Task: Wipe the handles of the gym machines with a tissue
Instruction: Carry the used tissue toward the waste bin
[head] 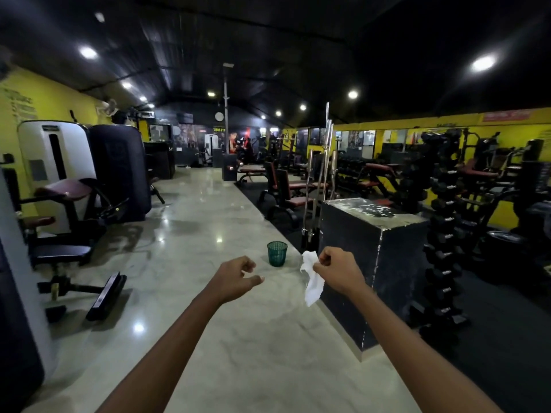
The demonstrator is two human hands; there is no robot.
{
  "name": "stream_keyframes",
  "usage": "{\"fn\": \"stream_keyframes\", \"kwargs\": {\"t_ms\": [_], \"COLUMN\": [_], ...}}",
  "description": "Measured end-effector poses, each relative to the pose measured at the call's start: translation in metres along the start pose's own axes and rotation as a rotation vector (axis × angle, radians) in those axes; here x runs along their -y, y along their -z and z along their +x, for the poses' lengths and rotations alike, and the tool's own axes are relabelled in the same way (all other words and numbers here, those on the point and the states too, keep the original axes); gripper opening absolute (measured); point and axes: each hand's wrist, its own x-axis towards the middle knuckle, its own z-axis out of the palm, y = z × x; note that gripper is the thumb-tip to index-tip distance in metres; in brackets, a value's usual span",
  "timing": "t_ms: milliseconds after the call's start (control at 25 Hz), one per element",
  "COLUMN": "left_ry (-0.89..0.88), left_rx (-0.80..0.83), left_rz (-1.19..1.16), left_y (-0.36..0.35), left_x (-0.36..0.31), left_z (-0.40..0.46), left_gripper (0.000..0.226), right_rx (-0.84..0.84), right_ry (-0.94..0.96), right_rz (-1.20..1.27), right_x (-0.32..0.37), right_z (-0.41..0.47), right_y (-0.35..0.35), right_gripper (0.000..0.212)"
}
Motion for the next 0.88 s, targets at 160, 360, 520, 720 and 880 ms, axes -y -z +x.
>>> {"fn": "stream_keyframes", "kwargs": {"t_ms": [160, 360, 520, 720, 880], "left_ry": [0.023, 0.075, 0.111, 0.163, 0.166], "left_rx": [-0.007, -0.032, -0.089, -0.08, -0.072], "left_rz": [0.009, 0.03, -0.002, -0.036, -0.07], "left_y": [-0.021, -0.043, -0.057, -0.094, -0.12], "left_x": [0.036, 0.066, 0.083, 0.124, 0.167], "left_z": [0.104, 0.24, 0.355, 0.474, 0.586], "left_gripper": [0.039, 0.041, 0.039, 0.04, 0.041], "right_rx": [0.008, 0.043, 0.035, 0.074, 0.056], "right_ry": [-0.014, 0.009, 0.006, -0.025, -0.029], "right_rz": [0.045, 0.055, 0.067, 0.095, 0.126], "right_x": [-0.041, -0.086, -0.113, -0.154, -0.185], "right_z": [0.108, 0.248, 0.376, 0.491, 0.602], "right_y": [-0.046, -0.083, -0.103, -0.15, -0.194], "right_gripper": [0.009, 0.01, 0.008, 0.012, 0.011]}}
